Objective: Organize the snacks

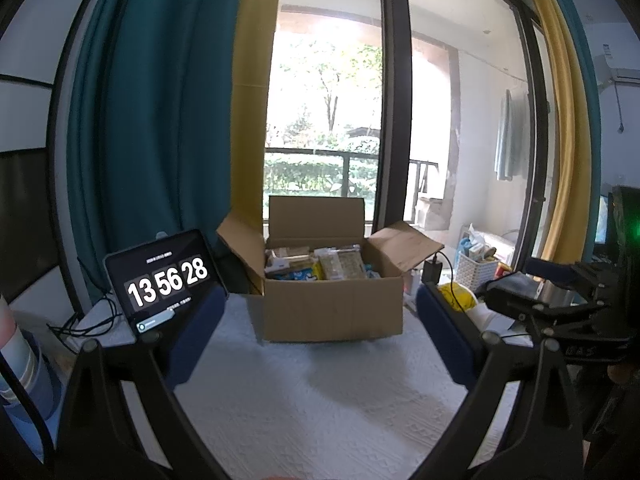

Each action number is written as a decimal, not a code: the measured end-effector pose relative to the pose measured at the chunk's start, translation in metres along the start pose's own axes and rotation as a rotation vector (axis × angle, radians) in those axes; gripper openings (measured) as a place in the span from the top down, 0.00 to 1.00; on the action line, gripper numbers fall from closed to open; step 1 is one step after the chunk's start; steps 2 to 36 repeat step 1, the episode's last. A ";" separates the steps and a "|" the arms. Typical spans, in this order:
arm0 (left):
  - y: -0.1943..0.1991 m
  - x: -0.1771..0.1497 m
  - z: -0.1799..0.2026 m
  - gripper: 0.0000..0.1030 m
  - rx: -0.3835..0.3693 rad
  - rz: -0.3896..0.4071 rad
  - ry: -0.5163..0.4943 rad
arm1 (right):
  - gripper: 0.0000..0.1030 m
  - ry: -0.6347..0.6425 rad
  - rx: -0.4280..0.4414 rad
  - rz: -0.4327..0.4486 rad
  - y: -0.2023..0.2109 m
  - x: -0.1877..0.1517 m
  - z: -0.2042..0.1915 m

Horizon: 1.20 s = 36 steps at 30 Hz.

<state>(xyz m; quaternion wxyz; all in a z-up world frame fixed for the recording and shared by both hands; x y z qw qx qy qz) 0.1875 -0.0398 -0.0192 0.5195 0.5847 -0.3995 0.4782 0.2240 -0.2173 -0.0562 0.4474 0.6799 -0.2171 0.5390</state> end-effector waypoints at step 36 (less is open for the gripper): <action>-0.005 -0.003 0.000 0.05 0.001 -0.008 -0.010 | 0.08 -0.015 0.012 -0.006 -0.004 -0.004 0.004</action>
Point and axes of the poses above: each gripper's, at about its wrist camera, not at the fingertips, and y roughly against the way its jaws point, z to its right, x to its top, the point moved 10 cm from there along -y, roughly the way its jaws point, and after that the axes turned 14 degrees about x, right-handed, at the moved point
